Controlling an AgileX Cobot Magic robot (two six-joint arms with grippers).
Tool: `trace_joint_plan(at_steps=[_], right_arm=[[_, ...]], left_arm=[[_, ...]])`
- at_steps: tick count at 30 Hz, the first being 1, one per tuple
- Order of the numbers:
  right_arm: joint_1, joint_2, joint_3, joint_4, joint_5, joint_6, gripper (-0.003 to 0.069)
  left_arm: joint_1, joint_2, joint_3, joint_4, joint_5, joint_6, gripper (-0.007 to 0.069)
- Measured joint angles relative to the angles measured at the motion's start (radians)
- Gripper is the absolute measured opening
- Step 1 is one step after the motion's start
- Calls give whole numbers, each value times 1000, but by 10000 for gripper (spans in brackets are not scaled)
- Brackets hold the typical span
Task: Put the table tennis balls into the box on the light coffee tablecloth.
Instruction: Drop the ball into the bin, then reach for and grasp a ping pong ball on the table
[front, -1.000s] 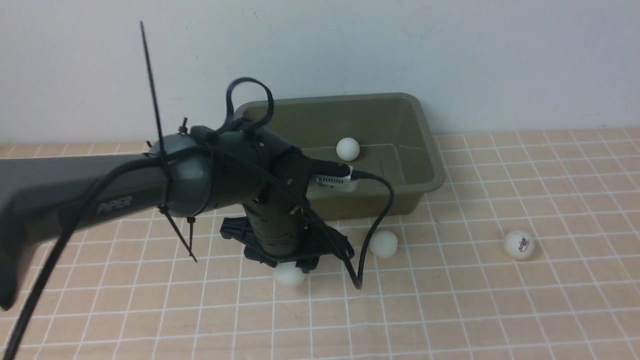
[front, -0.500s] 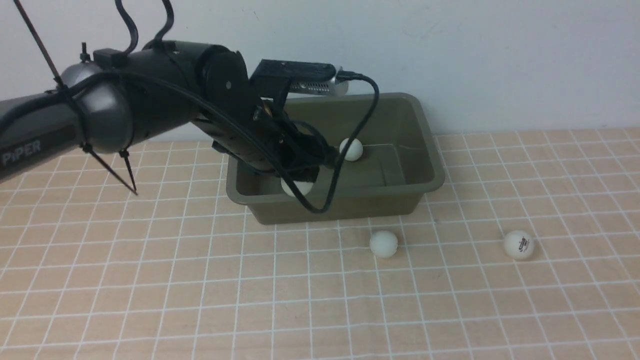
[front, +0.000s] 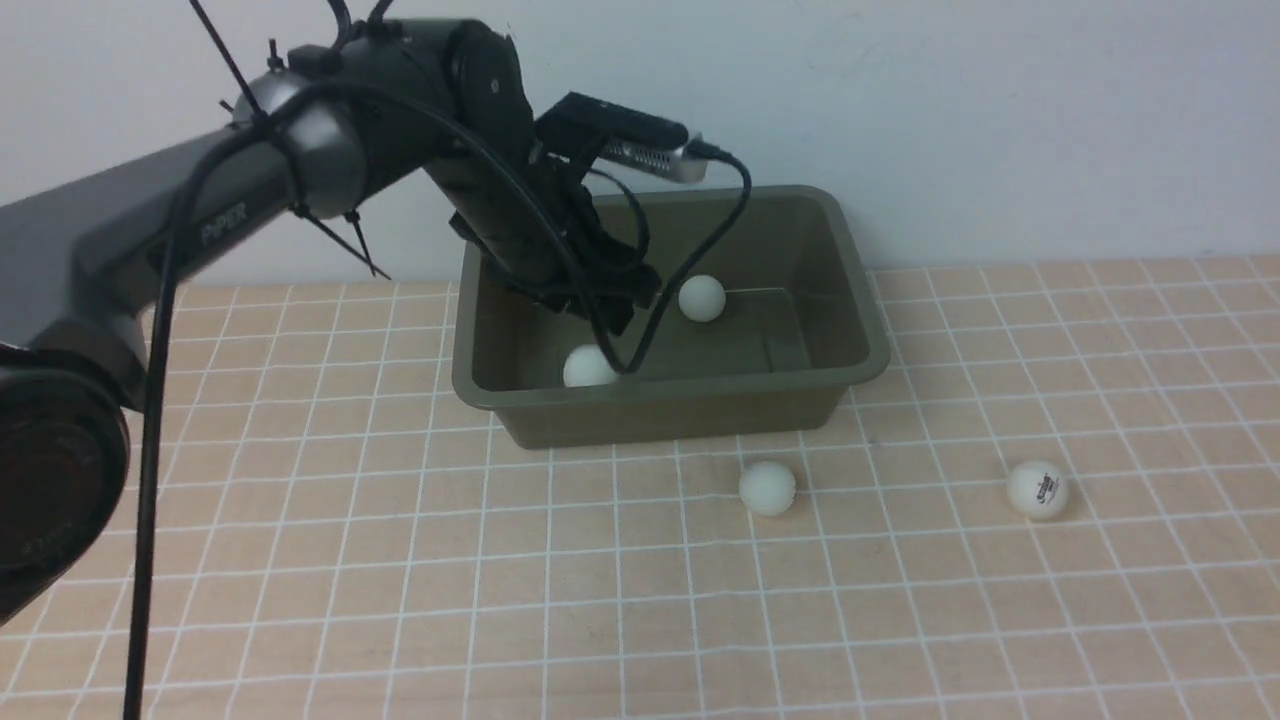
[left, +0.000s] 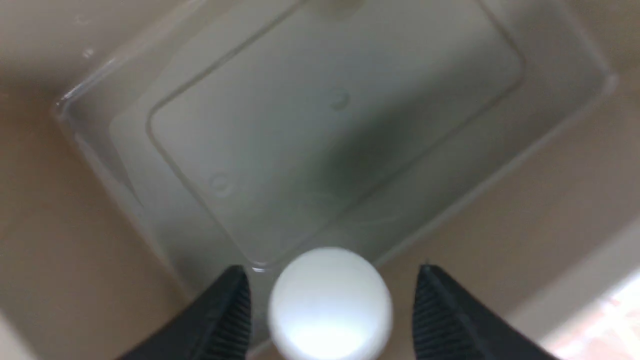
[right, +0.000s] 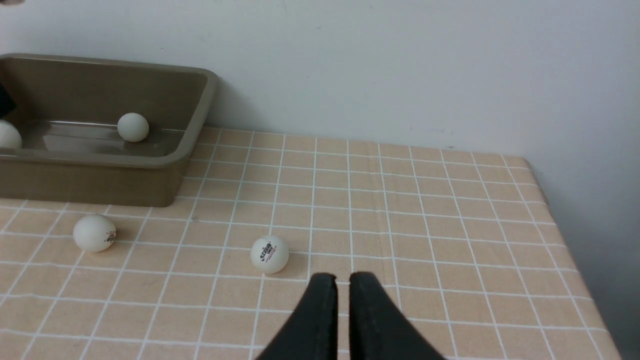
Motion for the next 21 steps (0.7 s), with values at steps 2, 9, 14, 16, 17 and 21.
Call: trace_joint_plan(at_steps=[2,9,14,16,17,21], right_arm=[[0,0,0,0,0,0,33],[0,0,0,3,0,0,33],[0,1,0,78,-20,-52,33],[0,13,0,182,-30,-171,33],[0,22,0,222,-30,-224,33],[0,65,0,337,-27,-367,33]], left_arm=[[0,-8,-107,-29,102,-57,371],[-1,-41,-314,-124,254,-118,246],[-1,-81,-294,-210,270,-114,118],[-20,-146,-230,-219,270,-35,36],[-31,-176,-198,-210,270,11,8],[-71,-301,-51,-157,271,167,-60]])
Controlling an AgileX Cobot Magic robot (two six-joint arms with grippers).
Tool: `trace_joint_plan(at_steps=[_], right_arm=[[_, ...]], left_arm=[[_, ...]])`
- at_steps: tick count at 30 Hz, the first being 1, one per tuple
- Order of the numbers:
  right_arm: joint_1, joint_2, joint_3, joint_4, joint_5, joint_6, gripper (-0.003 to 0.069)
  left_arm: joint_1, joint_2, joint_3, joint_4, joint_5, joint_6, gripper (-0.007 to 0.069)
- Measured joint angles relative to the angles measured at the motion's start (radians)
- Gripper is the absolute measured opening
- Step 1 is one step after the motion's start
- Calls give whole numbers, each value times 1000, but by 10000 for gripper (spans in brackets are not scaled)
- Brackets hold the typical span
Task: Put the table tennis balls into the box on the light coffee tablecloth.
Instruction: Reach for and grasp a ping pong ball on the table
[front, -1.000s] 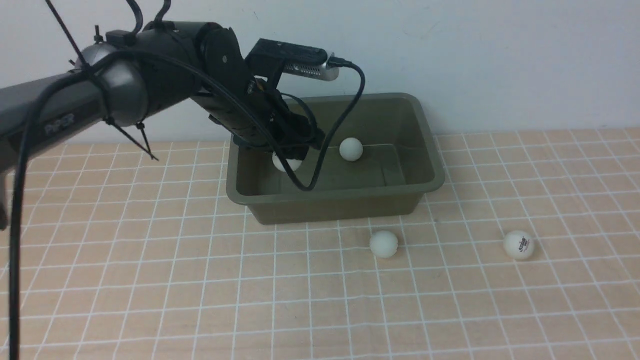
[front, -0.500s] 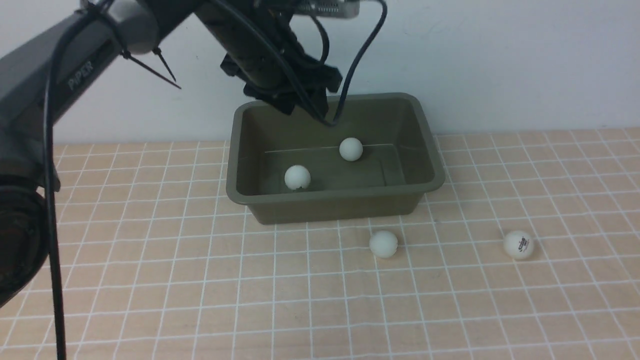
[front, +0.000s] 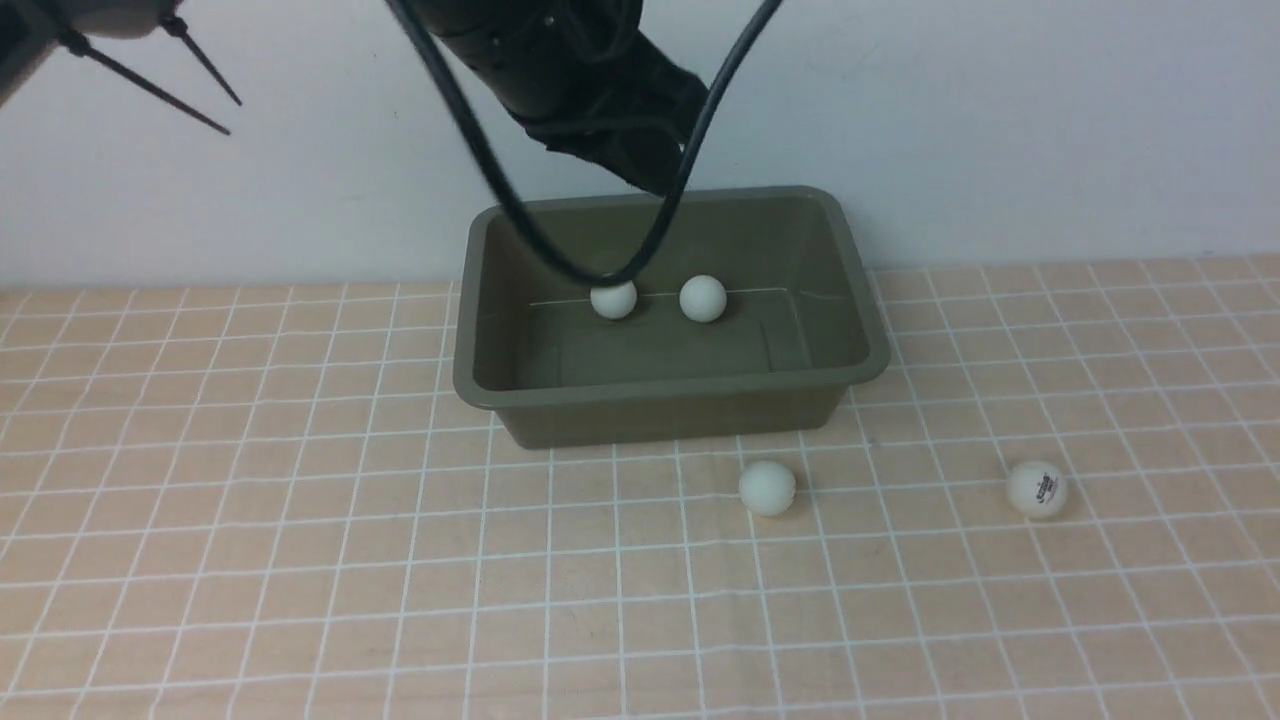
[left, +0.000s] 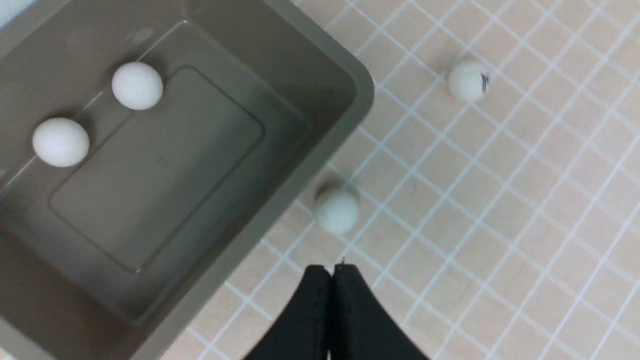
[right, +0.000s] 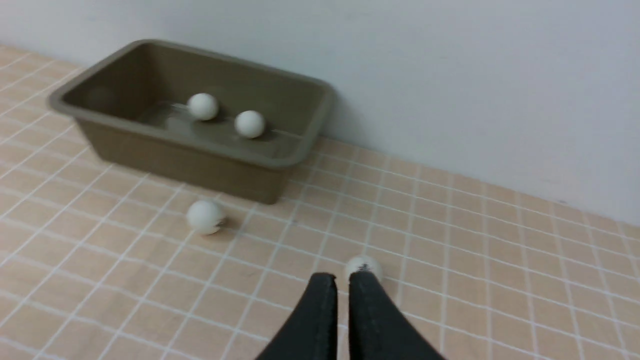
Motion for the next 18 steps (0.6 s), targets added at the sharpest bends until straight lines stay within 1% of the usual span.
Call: trace_joint_plan(at_steps=[2,4,9,11,13,15,18], right_arm=[[0,12,0,16,0,-19,33],[0,43,0,41,-2,-35,33],[0,75,0,47,-31,-42,33],[0,87,0,50,-62,-42,33],[0,109,0,53,-92,-44,33],[0,142,0,53,-101,-51,33],[0,198,-1,59,-102,-64,33]], left_arm=[[-6,-42,57,20,0,21,-66],[-9,-138,192,63,0,44,-69],[-9,-298,379,131,0,51,-69],[-9,-369,439,144,-2,43,-69],[-9,-456,501,160,-39,26,-69],[-9,-532,550,189,-82,11,-69],[-9,-601,598,236,-95,-5,-69]])
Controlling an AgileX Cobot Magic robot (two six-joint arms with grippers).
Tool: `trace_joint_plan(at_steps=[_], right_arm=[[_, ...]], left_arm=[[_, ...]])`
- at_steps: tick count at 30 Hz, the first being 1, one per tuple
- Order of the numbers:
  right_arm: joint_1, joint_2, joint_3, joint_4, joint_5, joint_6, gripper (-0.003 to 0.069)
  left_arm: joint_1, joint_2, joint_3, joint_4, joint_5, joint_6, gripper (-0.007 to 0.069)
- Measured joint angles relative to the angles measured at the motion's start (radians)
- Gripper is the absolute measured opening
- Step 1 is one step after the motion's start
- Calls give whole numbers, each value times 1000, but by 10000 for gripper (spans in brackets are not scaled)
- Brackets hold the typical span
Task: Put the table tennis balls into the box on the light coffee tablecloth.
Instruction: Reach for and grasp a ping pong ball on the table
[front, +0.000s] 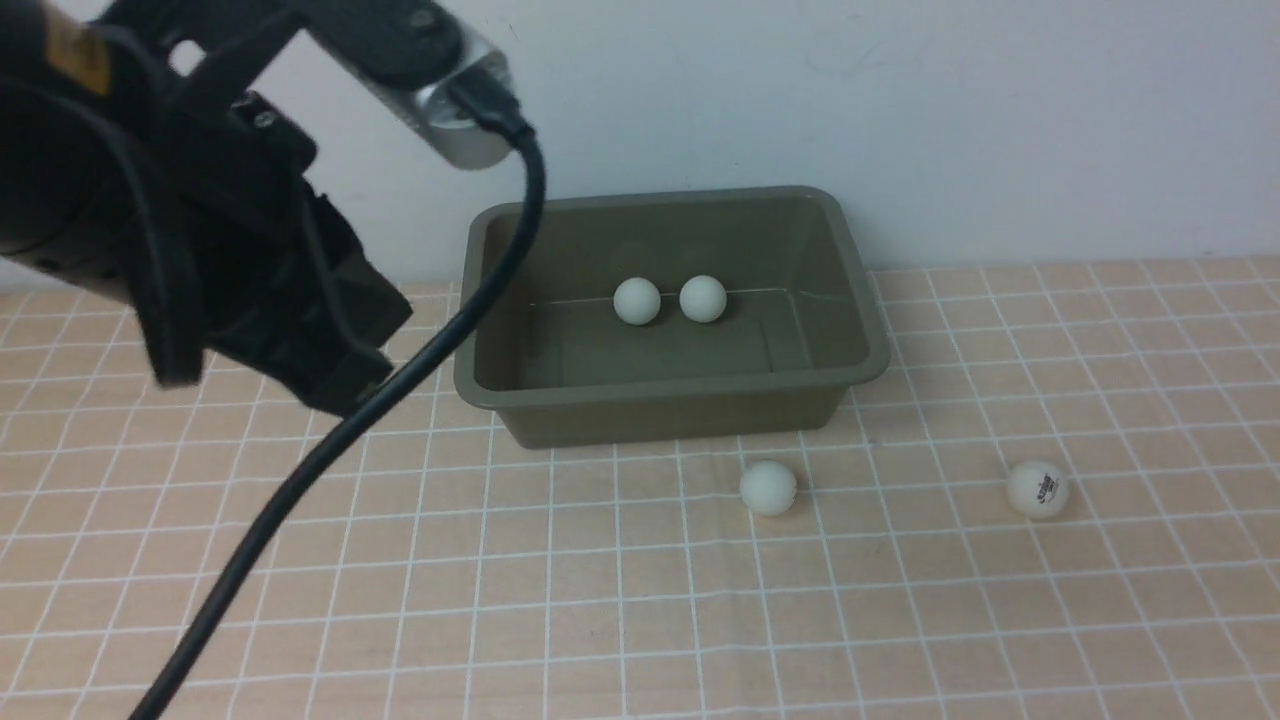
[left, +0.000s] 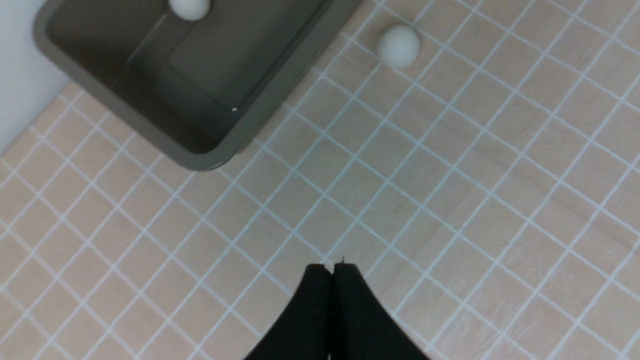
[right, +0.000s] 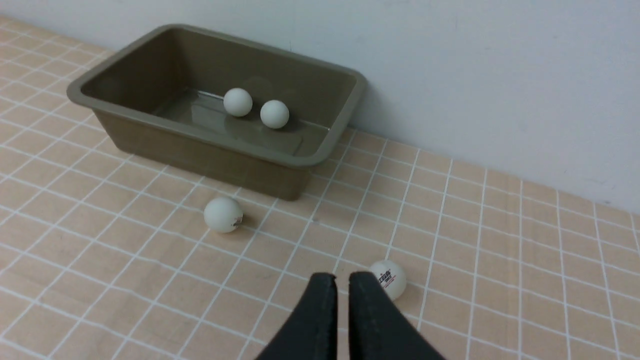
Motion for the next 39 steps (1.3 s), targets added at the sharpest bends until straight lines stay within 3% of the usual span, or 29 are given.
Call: trace_joint_plan(at_steps=[4,11,16,21,24,39], right_arm=[[0,137,-46,29,-6,-45,33],[0,469,-233,77,18,-101,50],[0,749,-368,70,96,-88,165],[0,965,-487,62,114,-2,360],[0,1041,-518,32,114,50,407],[0,1301,-572,-79,51,161,425]], left_arm=[[0,-88,53,59,-15,-34,-69],[0,-128,74,51,-34,-43,-69],[0,-128,81,12,-50,-44,-69],[0,-128,81,1,-65,-44,-69],[0,-128,81,1,-65,-43,-69],[0,-128,81,0,-67,-43,-69]])
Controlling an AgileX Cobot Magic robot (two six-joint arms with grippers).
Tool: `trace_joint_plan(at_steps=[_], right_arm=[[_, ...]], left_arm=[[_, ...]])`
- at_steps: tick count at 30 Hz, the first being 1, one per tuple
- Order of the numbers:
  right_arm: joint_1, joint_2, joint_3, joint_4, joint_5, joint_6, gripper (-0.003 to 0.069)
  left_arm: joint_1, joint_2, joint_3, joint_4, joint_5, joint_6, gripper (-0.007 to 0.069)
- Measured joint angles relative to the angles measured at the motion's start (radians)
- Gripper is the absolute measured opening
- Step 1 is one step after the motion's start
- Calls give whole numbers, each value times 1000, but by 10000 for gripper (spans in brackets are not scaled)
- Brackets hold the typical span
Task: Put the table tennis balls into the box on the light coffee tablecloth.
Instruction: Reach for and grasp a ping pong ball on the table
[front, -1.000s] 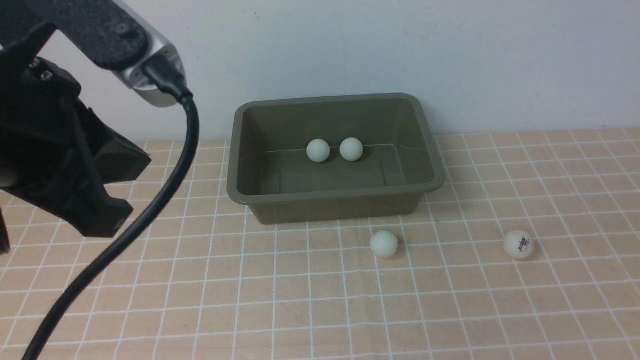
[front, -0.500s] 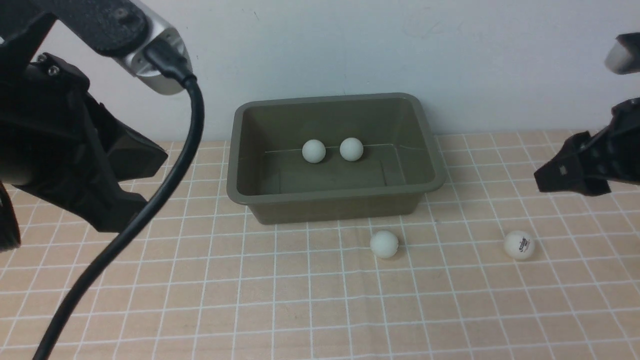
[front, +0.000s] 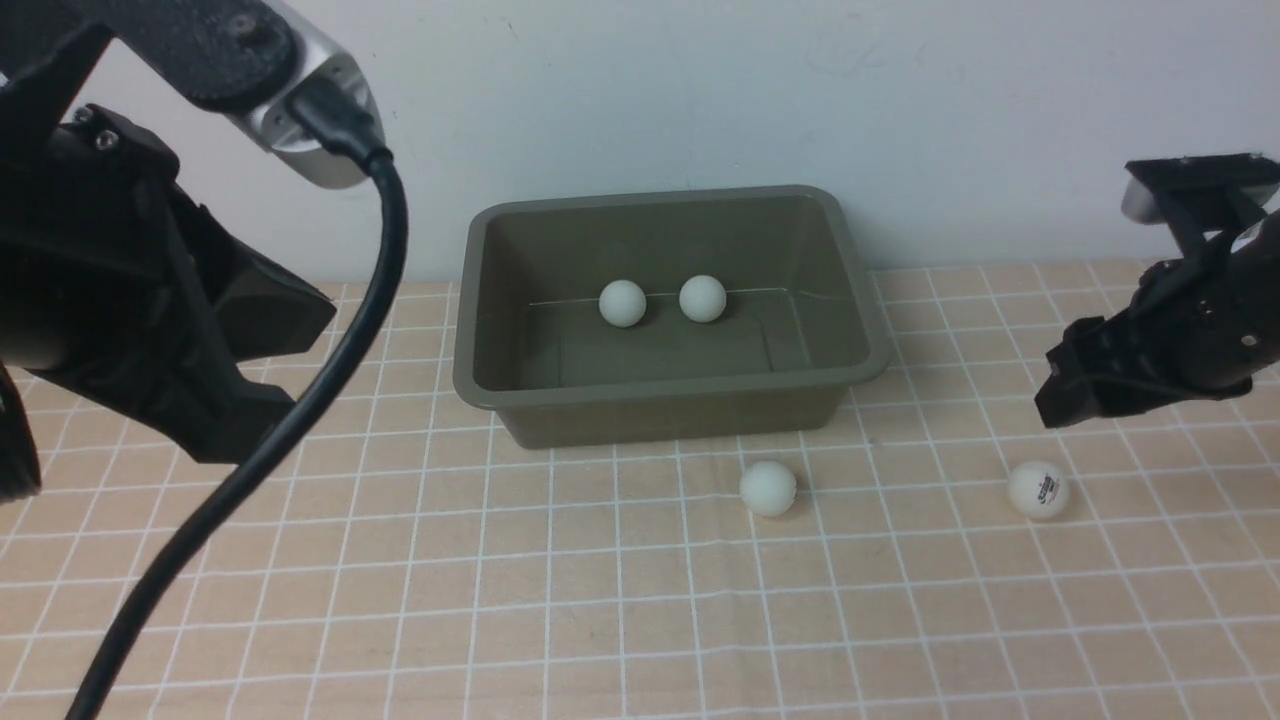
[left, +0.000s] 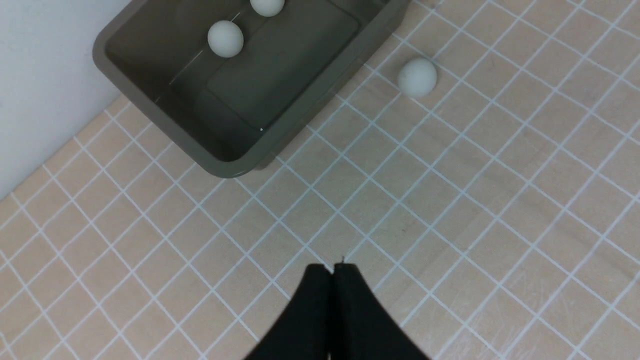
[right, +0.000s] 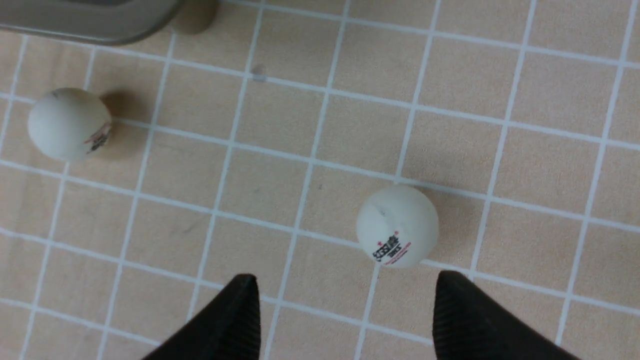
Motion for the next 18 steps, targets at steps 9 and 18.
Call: trace_joint_plan(at_steps=[9,18], right_arm=[[0,159,-28,-90,-29,55,425],[0,238,-29,-91,-84,46,425]], left_arm=[[0,0,0,-18,0,1,-69],[0,0,0,-23,0,1,-69]])
